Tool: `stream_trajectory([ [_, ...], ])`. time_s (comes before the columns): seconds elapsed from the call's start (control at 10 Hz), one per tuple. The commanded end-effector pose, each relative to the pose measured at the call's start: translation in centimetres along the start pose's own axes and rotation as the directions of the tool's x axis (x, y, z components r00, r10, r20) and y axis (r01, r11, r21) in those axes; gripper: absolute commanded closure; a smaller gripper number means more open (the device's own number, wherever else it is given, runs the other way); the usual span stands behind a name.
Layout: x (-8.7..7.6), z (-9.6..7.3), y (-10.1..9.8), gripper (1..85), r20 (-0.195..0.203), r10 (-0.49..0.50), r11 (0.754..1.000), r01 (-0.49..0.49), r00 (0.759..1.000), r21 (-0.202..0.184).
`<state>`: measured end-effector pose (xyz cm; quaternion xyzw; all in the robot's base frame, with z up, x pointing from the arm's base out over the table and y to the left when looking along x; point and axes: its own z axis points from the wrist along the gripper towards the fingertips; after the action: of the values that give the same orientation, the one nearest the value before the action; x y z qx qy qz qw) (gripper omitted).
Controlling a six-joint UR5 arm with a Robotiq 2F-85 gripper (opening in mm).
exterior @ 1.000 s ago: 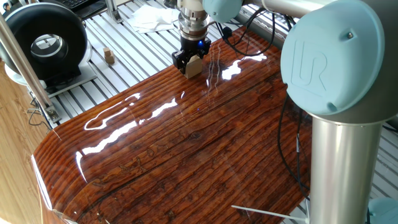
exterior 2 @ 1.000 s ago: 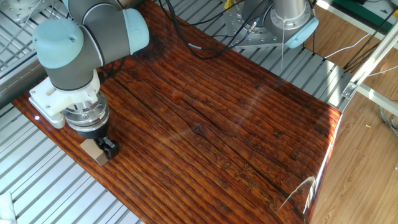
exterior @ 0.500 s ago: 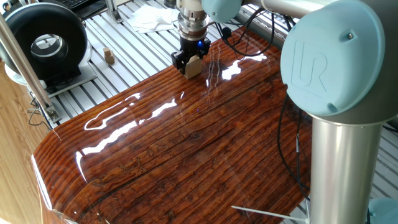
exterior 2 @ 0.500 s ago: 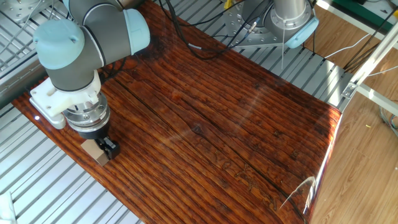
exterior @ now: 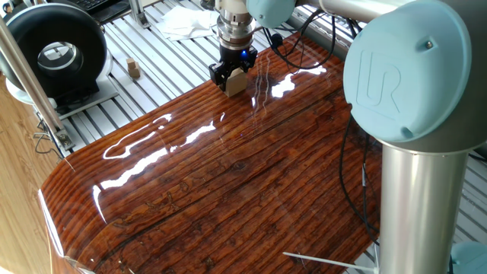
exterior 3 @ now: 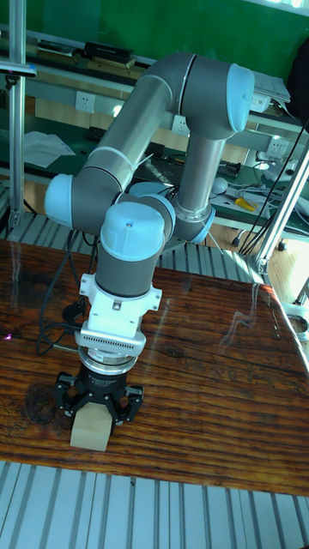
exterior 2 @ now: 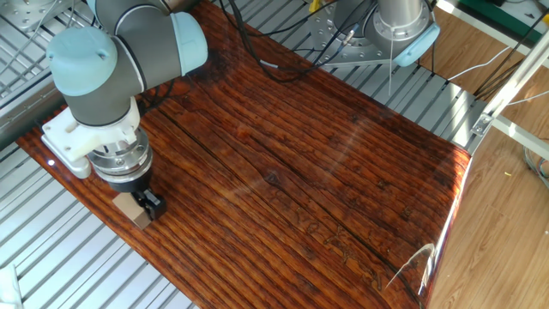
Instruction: Hold a small block with the gripper and sweep it from left to right on the table
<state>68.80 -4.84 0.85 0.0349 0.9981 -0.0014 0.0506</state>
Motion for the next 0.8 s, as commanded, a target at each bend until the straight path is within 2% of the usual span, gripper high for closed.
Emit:
stream_trajectory([
  [0.0,-0.04,-0.17,0.37,84.7,-0.001,0.014,1.0,-0.014,1.0,-0.012],
  [0.7,0.0,-0.07,1.0,84.7,-0.002,0.023,0.999,-0.023,1.0,-0.026],
])
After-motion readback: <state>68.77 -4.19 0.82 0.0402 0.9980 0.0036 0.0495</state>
